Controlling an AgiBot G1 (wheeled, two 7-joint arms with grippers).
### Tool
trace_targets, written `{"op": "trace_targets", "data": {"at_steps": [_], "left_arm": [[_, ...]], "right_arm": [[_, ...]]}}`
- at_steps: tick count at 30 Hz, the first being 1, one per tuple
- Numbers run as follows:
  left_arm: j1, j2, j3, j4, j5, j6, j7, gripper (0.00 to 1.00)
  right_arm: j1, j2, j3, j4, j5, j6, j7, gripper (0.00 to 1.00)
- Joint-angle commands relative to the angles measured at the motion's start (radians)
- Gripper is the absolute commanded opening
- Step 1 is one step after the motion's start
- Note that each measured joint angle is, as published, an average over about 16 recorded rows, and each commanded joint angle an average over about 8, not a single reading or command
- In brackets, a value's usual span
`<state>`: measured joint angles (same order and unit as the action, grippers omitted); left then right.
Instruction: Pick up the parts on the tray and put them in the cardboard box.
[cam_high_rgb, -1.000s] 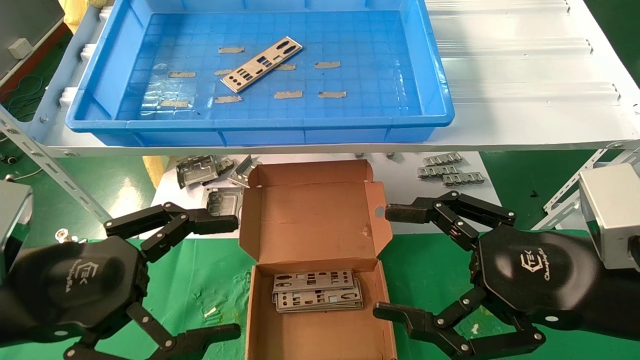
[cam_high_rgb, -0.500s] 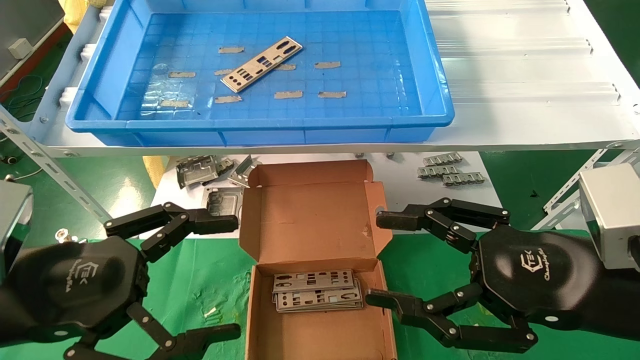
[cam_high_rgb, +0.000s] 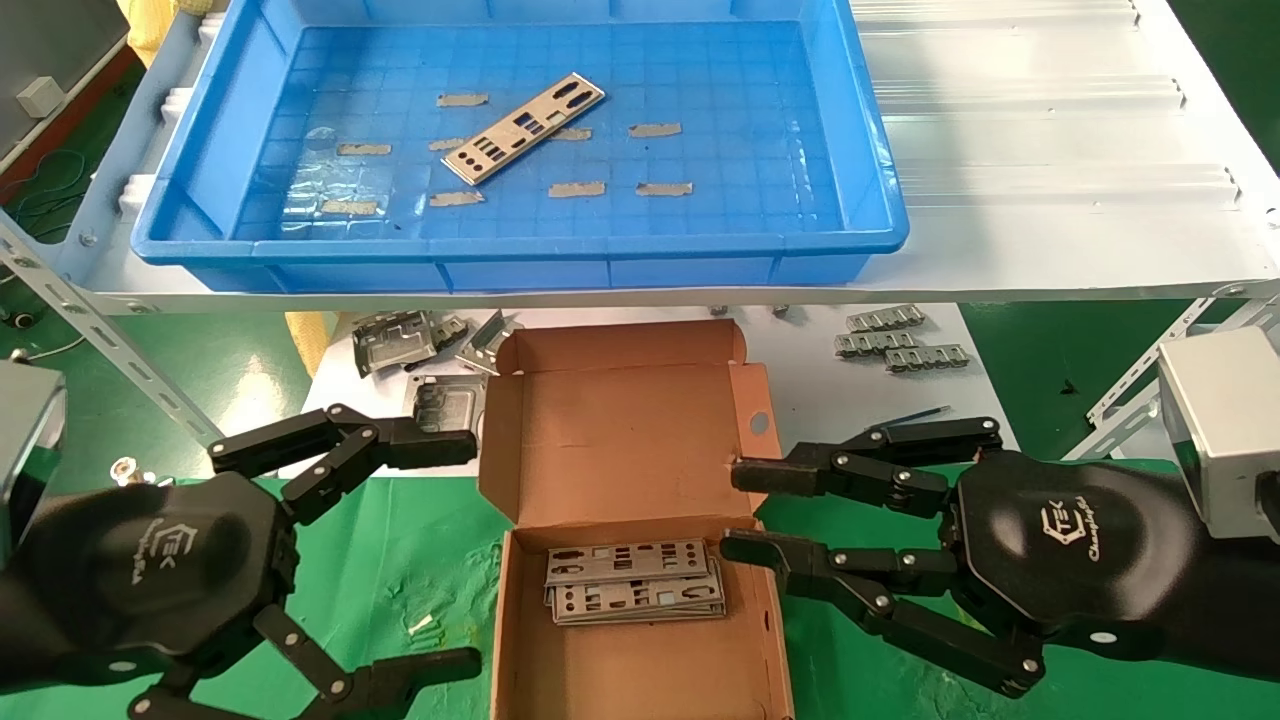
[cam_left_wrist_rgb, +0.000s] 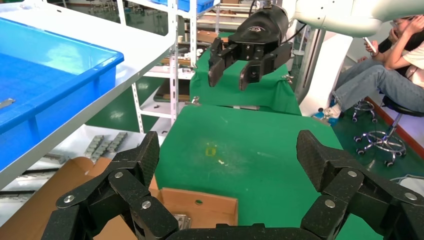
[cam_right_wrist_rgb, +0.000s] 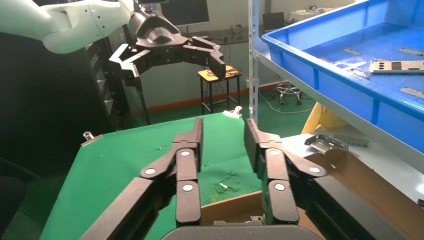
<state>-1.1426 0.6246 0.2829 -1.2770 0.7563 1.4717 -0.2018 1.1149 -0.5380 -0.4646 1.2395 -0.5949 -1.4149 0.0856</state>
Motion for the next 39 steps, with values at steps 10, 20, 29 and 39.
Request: {"op": "trace_targets", "data": {"at_steps": [10, 20, 29, 39], "left_arm": [[-0.313, 0.122, 0.071, 0.154, 0.173, -0.068, -0.061, 1.0], [-0.657, 0.397, 0.219, 0.651, 0.456, -0.177, -0.01, 1.0], [-0.797, 0.581, 0.27, 1.007, 0.571, -0.391, 0.079, 1.0], [-0.835, 0.674, 0.283, 1.165, 0.601, -0.52, 0.132, 1.0]], "right_arm": [[0.0, 0.0, 0.0, 0.0, 0.0, 0.0, 0.0, 0.0], [0.0, 0.0, 0.0, 0.0, 0.0, 0.0, 0.0, 0.0], [0.0, 0.0, 0.0, 0.0, 0.0, 0.0, 0.0, 0.09], [0.0, 0.0, 0.0, 0.0, 0.0, 0.0, 0.0, 1.0]]}}
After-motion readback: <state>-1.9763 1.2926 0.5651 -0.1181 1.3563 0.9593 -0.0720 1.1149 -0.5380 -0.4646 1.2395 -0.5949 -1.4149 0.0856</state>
